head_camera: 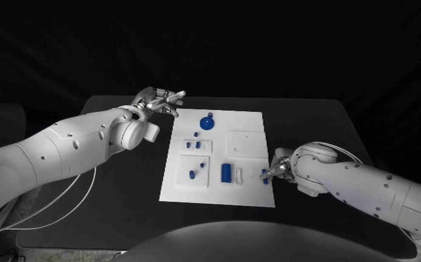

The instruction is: Assemble the parts on the task board

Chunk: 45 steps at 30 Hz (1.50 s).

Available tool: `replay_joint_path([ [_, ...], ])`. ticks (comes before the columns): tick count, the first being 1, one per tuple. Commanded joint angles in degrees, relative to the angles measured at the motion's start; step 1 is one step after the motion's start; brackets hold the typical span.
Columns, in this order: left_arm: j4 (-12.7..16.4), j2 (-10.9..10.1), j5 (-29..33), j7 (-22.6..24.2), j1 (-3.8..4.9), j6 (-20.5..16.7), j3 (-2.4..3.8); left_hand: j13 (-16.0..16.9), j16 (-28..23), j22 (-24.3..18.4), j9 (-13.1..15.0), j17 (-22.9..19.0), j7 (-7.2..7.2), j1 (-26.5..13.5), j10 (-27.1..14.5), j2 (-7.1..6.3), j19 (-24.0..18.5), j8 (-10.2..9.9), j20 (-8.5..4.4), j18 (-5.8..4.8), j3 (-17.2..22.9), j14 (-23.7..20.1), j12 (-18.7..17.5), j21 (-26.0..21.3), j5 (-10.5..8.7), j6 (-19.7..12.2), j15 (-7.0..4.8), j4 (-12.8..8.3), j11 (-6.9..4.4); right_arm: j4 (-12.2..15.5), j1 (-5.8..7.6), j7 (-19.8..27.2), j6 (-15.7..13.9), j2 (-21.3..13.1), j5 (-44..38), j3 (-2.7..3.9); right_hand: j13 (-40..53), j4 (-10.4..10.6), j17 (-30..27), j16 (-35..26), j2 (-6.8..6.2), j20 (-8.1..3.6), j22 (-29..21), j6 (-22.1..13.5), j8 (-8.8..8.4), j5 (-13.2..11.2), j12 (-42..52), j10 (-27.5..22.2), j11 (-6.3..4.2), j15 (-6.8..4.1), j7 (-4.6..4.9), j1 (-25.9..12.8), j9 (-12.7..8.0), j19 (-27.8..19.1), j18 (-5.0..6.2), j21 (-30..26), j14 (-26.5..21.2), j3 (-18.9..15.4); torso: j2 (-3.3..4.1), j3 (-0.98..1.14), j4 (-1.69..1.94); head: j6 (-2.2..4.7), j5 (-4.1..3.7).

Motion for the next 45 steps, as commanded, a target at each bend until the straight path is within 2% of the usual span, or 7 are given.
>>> replay_joint_path([
  [1, 0.17, 0.05, -0.17, 0.36, 0.06, 0.54, 0.04, 0.09, 0.25, -0.07, -0.01, 0.05, -0.01, 0.07, -0.13, 0.35, 0.16, 0.13, 0.29, -0.71, -0.19, 0.17, -0.02, 0.18, -0.11, -0.23, 0.25, -0.23, -0.01, -0.66, -0.24, -0.82, -0.19, 0.64, -4.77, -0.55, 0.02, 0.23, 0.09, 0.15, -0.39, 0.23, 2.99, 0.09, -0.31, -0.22, -0.22, 0.11, 0.06, 0.3, 0.17, 0.23, -0.17, 3.13, -0.78, -0.16, 0.14, 0.21, 0.0, 0.01, 0.0, 0.01, 0.15],
  [7, 0.19, 0.02, -0.16, 0.26, 0.06, 0.64, 0.04, 0.09, 0.21, -0.09, 0.0, 0.02, 0.02, 0.05, -0.18, 0.37, 0.14, 0.11, 0.3, -0.71, -0.17, 0.14, -0.02, 0.17, -0.11, -0.29, 0.27, -0.12, 0.01, -1.47, -0.31, -1.03, -0.79, 1.58, -6.77, -1.4, 0.11, -0.47, 0.14, 0.01, -0.94, 0.06, 3.0, 0.0, -0.33, -0.33, -0.31, 0.15, -0.09, 0.17, 0.07, 1.07, -0.38, 3.12, -0.88, -0.17, 0.12, 3.18, 0.0, 0.02, 0.03, 0.01, 0.21],
  [12, 0.24, -0.04, -0.16, 0.17, 0.09, 0.7, 0.04, 0.09, 0.21, -0.09, 0.0, 0.02, 0.02, 0.05, -0.18, 0.37, 0.14, 0.11, 0.3, -0.71, -0.17, 0.14, -0.02, 0.17, -0.11, -0.29, 0.27, -0.12, 0.01, -1.94, -0.35, -1.09, -0.72, 2.17, -7.47, -2.02, 0.26, -3.18, 0.12, -0.05, 0.32, 0.16, 3.04, -0.2, -0.36, 0.0, -0.22, 0.06, -0.08, 0.24, 0.06, 2.49, -0.63, 3.12, -0.93, -0.04, 0.17, 4.82, 0.04, -0.02, -0.03, 0.01, 0.25],
  [22, 0.29, -0.07, -0.16, 0.08, 0.11, 0.82, 0.05, 0.1, 0.19, -0.1, -0.01, 0.02, 0.02, 0.03, -0.17, 0.38, 0.14, 0.09, 0.3, -0.7, -0.18, 0.15, -0.01, 0.17, -0.11, -0.33, 0.27, -0.07, 0.01, -2.52, -0.37, -1.02, -0.42, 2.58, -7.44, -2.64, 0.26, -13.23, 0.12, 0.04, 4.3, 0.23, 3.23, -1.09, -0.32, 14.51, -0.53, -0.72, 0.02, 0.28, 0.5, 1.8, -1.61, 3.07, -0.83, 0.04, 0.13, 8.02, -0.05, -0.01, 0.0, 0.01, 0.24],
  [26, 0.3, -0.11, -0.16, 0.04, 0.11, 0.8, 0.05, 0.1, 0.19, -0.1, -0.01, 0.02, 0.02, 0.03, -0.18, 0.39, 0.14, 0.09, 0.3, -0.7, -0.18, 0.15, -0.01, 0.17, -0.11, -0.34, 0.27, -0.07, 0.01, -2.5, -0.37, -0.89, -0.7, 2.53, -6.05, -2.7, 0.19, -15.17, 0.12, 0.02, 4.7, 0.32, 3.41, -1.89, -0.37, 19.64, -0.78, -1.13, 0.23, 0.39, 1.24, 1.08, -2.23, 3.07, -0.73, 0.23, 0.05, 10.29, -0.05, -0.01, -0.02, 0.01, 0.33],
  [33, 0.32, -0.17, -0.17, -0.05, 0.11, 0.84, 0.05, 0.1, 0.19, -0.12, 0.0, 0.01, 0.04, 0.06, -0.2, 0.56, 0.16, 0.09, 0.3, -0.69, -0.17, 0.19, -0.01, 0.18, -0.11, -0.39, 0.27, -0.02, 0.02, -1.78, -0.37, -0.13, -3.06, 1.91, -1.43, -2.74, 0.15, -17.79, 0.1, -0.05, 4.56, 0.38, 4.02, -1.84, -0.34, 26.73, -0.83, -1.24, 0.33, 0.42, 1.92, -1.64, -3.38, 3.04, -0.43, 0.46, -0.12, 19.2, -0.04, 0.02, -0.06, 0.01, 0.55],
  [45, 0.25, -0.12, -0.21, -0.26, 0.11, 0.93, 0.05, 0.1, 0.19, -0.12, 0.0, 0.01, 0.04, 0.06, -0.2, 0.56, 0.16, 0.09, 0.3, -0.69, -0.17, 0.19, -0.01, 0.18, -0.11, -0.39, 0.27, -0.02, 0.02, 1.45, -0.1, 1.61, -7.36, 0.27, 6.35, -2.02, 0.3, -17.9, -0.02, -0.15, 3.67, 0.29, 4.62, -0.64, -0.33, 28.7, -0.46, -0.82, 0.18, 0.32, 1.72, -1.39, -3.57, 3.02, -0.38, 0.73, -0.12, 22.15, -0.04, 0.03, -0.06, 0.01, 0.71],
])
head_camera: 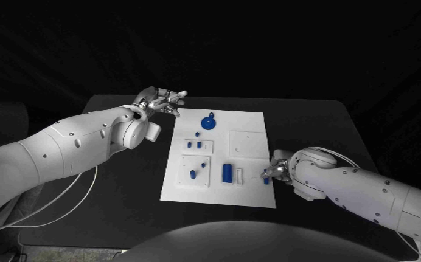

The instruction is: Assemble the parts on the task board

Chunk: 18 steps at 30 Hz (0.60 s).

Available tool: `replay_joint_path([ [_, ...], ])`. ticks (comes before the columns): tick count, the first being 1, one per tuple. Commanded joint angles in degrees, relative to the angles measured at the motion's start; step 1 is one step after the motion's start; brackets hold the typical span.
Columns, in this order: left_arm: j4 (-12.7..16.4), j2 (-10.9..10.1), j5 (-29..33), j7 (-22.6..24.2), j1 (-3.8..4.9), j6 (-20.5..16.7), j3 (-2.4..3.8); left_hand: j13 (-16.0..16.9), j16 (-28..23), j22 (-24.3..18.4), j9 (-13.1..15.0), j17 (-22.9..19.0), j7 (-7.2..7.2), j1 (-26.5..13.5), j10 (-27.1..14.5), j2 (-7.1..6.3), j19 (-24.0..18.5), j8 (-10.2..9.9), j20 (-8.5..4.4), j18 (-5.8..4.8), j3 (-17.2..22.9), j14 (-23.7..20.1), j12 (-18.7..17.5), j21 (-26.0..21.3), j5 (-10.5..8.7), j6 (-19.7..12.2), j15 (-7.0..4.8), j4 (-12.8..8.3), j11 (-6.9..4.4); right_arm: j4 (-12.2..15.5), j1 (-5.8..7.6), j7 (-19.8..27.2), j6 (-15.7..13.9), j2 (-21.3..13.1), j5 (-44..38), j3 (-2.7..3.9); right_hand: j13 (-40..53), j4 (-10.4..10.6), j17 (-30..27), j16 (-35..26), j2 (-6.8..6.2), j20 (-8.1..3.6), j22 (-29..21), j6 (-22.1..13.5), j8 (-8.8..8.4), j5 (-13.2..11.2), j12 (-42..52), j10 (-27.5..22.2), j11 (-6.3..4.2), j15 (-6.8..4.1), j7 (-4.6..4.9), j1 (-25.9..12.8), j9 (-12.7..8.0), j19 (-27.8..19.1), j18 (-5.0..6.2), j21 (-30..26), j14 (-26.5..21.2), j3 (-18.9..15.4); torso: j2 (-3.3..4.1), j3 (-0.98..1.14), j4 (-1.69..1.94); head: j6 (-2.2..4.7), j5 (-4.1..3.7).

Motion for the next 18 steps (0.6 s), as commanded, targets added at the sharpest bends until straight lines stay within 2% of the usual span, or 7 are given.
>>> replay_joint_path([
  [1, 0.12, 0.09, -0.21, 0.1, 0.08, 0.8, 0.04, 0.1, 0.19, -0.08, 0.0, 0.01, 0.04, 0.06, -0.2, 0.56, 0.16, 0.09, 0.3, -0.7, -0.17, 0.19, -0.01, 0.18, -0.11, -0.39, 0.27, -0.02, 0.02, 0.81, -0.15, 0.72, -1.89, -0.03, 5.26, 0.1, 0.04, -11.79, -0.1, -0.14, -0.65, 0.28, 4.62, 0.34, 0.02, 1.6, 0.14, 0.38, -0.62, 0.14, -0.05, -0.05, -11.61, 3.02, -0.37, 0.27, 0.06, 12.27, 0.02, 0.0, 0.02, 0.0, 0.06],
  [9, 0.13, 0.08, -0.25, -0.07, 0.08, 0.89, 0.04, 0.1, 0.19, -0.08, 0.0, 0.01, 0.04, 0.06, -0.2, 0.56, 0.16, 0.09, 0.3, -0.7, -0.17, 0.19, -0.01, 0.18, -0.11, -0.39, 0.27, -0.02, 0.02, 2.58, 0.2, 1.51, -3.75, 0.05, 10.14, 0.65, 0.05, -11.78, -0.21, -0.25, -0.73, 0.23, 4.6, 0.51, 0.01, 2.33, 0.14, 0.43, -0.66, 0.09, -0.1, 0.02, -11.66, 3.0, -0.37, 0.17, 0.03, 12.05, 0.07, -0.01, 0.07, 0.0, 0.14],
  [18, 0.1, 0.19, -0.29, -0.17, 0.08, 1.01, 0.04, 0.09, 0.23, -0.08, -0.01, 0.04, 0.06, 0.05, -0.26, 0.57, 0.16, 0.09, 0.3, -0.69, -0.35, 0.19, -0.02, 0.22, -0.11, -0.5, 0.27, -0.02, 0.03, 2.34, 0.33, 1.95, -3.61, 1.54, 12.05, 0.75, 0.08, -11.76, -0.23, -0.25, -0.67, 0.22, 4.6, 0.58, 0.02, 2.75, 0.17, 0.45, -0.67, 0.08, -0.12, 0.05, -11.69, 3.0, -0.37, 0.16, 0.04, 11.76, 0.04, -0.04, 0.05, 0.0, 0.06],
])
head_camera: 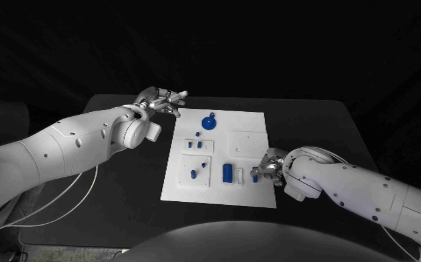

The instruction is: Assemble the parts on the task board

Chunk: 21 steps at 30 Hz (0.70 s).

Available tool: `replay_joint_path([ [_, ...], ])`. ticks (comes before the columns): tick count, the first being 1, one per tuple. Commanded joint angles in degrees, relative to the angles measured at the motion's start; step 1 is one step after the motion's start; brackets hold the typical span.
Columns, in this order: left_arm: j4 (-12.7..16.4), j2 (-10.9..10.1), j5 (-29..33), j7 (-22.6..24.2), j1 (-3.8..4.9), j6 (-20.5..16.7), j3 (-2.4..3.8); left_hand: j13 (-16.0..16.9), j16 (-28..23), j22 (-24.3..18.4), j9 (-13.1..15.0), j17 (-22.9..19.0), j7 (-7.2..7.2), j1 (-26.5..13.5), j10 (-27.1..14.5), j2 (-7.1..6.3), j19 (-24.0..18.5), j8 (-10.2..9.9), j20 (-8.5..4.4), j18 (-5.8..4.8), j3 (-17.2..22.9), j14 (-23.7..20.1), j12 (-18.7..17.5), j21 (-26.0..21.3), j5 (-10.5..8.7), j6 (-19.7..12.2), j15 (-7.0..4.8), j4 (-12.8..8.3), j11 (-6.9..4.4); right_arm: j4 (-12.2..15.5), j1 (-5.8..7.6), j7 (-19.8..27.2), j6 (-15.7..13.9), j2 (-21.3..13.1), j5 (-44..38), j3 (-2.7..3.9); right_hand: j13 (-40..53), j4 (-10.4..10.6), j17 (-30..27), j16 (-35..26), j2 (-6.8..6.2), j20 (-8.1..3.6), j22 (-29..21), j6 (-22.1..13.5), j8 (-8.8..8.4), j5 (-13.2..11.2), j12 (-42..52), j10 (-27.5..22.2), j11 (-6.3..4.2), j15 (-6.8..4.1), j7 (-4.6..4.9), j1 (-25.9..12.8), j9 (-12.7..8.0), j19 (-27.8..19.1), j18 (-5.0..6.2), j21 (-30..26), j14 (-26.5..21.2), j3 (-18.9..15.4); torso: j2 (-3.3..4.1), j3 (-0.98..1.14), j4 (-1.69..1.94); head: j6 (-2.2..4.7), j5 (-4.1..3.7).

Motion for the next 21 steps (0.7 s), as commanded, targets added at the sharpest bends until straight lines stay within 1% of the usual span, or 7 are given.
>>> replay_joint_path([
  [1, 0.11, 0.2, -0.26, 0.16, 0.07, 0.92, 0.04, 0.09, 0.23, -0.08, -0.01, 0.04, 0.06, 0.05, -0.26, 0.57, 0.16, 0.09, 0.3, -0.69, -0.35, 0.19, -0.02, 0.22, -0.11, -0.5, 0.27, -0.02, 0.03, -0.36, 0.03, 1.01, -0.12, 0.8, 2.61, 0.01, 0.09, -10.38, -0.04, -0.23, -0.03, 0.22, 4.61, 0.4, 0.17, 0.28, 0.18, 0.44, -0.66, -0.01, 0.07, 0.65, -0.09, 2.99, -0.38, 0.16, 0.13, 9.79, -0.02, -0.03, 0.0, 0.0, -0.12],
  [9, 0.1, 0.32, -0.29, 0.11, 0.08, 0.97, 0.05, 0.09, 0.23, -0.08, -0.01, 0.04, 0.06, 0.05, -0.26, 0.57, 0.16, 0.09, 0.3, -0.69, -0.35, 0.19, -0.02, 0.22, -0.11, -0.5, 0.27, -0.02, 0.03, -2.01, 0.05, 1.21, 0.85, 3.27, 3.34, -0.1, 0.08, -10.35, -0.09, -0.3, 0.05, 0.23, 4.61, 0.39, 0.17, 0.56, 0.11, 0.36, -0.65, 0.0, 0.08, 0.62, -0.13, 2.96, -0.4, 0.08, 0.11, 9.57, 0.04, -0.01, 0.06, 0.0, -0.1],
  [21, 0.25, 0.34, -0.31, 0.03, 0.22, 1.06, 0.05, 0.09, 0.24, -0.08, -0.01, 0.04, 0.08, 0.0, -0.28, 0.55, 0.14, 0.09, 0.31, -0.68, -0.33, 0.17, -0.02, 0.22, -0.11, -0.55, 0.28, 0.06, 0.04, -4.46, 0.04, 1.66, 0.9, 5.78, 2.15, -0.48, 0.09, -10.36, -0.1, -0.33, 0.16, 0.22, 4.58, 0.37, 0.17, 0.84, 0.08, 0.3, -0.65, -0.01, 0.08, 0.64, -0.15, 2.97, -0.39, -0.07, 0.1, 9.31, 0.04, -0.02, 0.0, 0.0, 0.12],
])
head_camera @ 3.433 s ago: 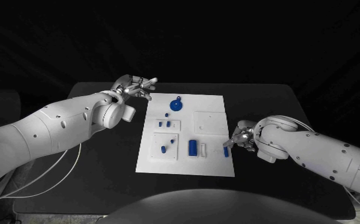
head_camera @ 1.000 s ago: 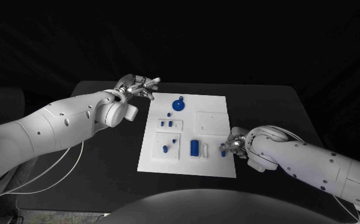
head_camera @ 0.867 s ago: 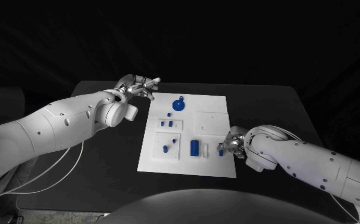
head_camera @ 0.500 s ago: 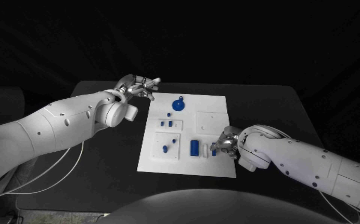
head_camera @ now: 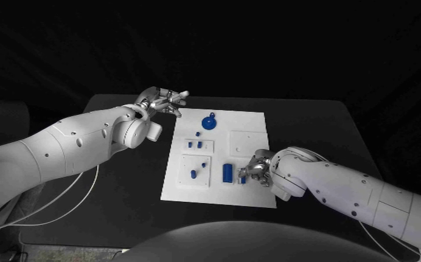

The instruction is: Assemble the parts on the task board

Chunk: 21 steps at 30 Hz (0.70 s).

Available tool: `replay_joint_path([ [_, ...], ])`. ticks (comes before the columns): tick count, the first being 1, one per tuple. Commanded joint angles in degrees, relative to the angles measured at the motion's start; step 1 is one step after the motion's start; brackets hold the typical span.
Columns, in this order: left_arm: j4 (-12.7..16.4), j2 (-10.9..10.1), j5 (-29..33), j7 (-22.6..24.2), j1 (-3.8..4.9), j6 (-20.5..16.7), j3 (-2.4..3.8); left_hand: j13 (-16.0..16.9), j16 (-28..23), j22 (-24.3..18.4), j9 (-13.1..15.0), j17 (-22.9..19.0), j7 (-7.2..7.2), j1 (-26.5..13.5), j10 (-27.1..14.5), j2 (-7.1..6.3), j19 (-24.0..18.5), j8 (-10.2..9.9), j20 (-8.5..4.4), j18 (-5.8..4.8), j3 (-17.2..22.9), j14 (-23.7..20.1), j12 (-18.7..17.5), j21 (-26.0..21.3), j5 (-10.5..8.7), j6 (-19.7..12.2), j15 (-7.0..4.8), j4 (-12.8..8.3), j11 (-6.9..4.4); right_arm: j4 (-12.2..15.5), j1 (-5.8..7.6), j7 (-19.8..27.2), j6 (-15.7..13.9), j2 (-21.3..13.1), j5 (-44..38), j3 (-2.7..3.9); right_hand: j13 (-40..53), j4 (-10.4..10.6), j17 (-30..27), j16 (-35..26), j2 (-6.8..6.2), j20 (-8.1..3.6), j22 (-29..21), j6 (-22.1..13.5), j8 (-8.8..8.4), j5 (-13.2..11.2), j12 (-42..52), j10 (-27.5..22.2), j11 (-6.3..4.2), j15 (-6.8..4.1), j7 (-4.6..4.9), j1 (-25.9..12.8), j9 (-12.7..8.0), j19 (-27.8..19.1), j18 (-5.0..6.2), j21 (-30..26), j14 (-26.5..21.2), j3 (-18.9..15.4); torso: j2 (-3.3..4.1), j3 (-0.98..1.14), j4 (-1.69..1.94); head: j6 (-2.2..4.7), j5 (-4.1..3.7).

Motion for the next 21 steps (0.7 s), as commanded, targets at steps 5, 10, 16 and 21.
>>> replay_joint_path([
  [5, 0.22, 0.14, -0.27, 0.21, 0.18, 0.85, 0.05, 0.09, 0.24, -0.08, -0.01, 0.04, -0.13, 0.0, -0.28, 0.55, 0.14, 0.09, 0.31, -0.69, -0.33, 0.17, -0.02, 0.22, -0.11, -0.35, 0.28, 0.06, 0.04, -0.82, -0.02, 0.97, 1.07, 0.77, -0.53, -0.18, 0.1, -9.23, -0.01, -0.28, 0.3, 0.22, 4.6, 0.34, 0.21, 0.26, 0.07, 0.27, -0.64, -0.05, 0.09, 0.67, 0.11, 2.97, -0.39, 0.0, 0.15, 8.85, -0.06, 0.02, -0.06, 0.0, 0.22],
  [10, 0.23, 0.16, -0.28, 0.15, 0.2, 0.89, 0.05, 0.09, 0.24, -0.08, -0.01, 0.04, -0.13, 0.0, -0.28, 0.55, 0.14, 0.09, 0.31, -0.69, -0.33, 0.17, -0.02, 0.22, -0.11, -0.35, 0.28, 0.06, 0.04, -1.34, -0.02, 1.09, 1.29, 1.2, -0.61, -0.29, 0.0, -8.99, -0.07, -0.38, 0.58, 0.25, 4.5, 0.21, 0.22, -0.96, -0.08, 0.19, -0.66, -0.04, 0.04, 0.54, 0.22, 2.96, -0.41, -0.26, 0.16, 7.56, -0.06, 0.04, -0.06, 0.0, 0.38],
  [16, 0.26, 0.13, -0.32, 0.06, 0.24, 0.93, 0.05, 0.1, 0.25, -0.08, 0.0, 0.05, -0.12, -0.03, -0.28, 0.52, 0.15, 0.11, 0.31, -0.68, -0.32, 0.18, -0.01, 0.24, -0.12, -0.36, 0.28, 0.15, 0.04, -1.5, -0.03, 1.31, 1.8, 1.43, -0.63, -0.41, -0.12, -8.8, -0.08, -0.39, 1.4, 0.31, 4.36, 0.03, 0.24, -2.63, -0.12, 0.28, -0.69, 0.0, -0.14, 0.92, 0.81, 3.04, -0.52, -0.55, 0.25, 2.74, -0.05, 0.03, -0.08, 0.0, 0.48],
  [21, 0.28, 0.11, -0.36, 0.01, 0.29, 0.95, 0.05, 0.1, 0.25, -0.08, 0.0, 0.05, -0.12, -0.03, -0.28, 0.52, 0.15, 0.11, 0.31, -0.68, -0.32, 0.18, -0.01, 0.24, -0.12, -0.36, 0.28, 0.15, 0.04, -1.48, -0.03, 1.56, 1.86, 1.49, -0.62, -0.46, -0.21, -7.9, -0.11, -0.4, 2.23, 0.33, 4.11, -0.16, 0.23, -7.58, -0.1, 0.39, -0.71, 0.0, -0.67, 1.83, 1.46, 3.1, -0.62, -0.87, 0.32, -3.23, -0.01, 0.02, -0.1, 0.0, 0.57],
])
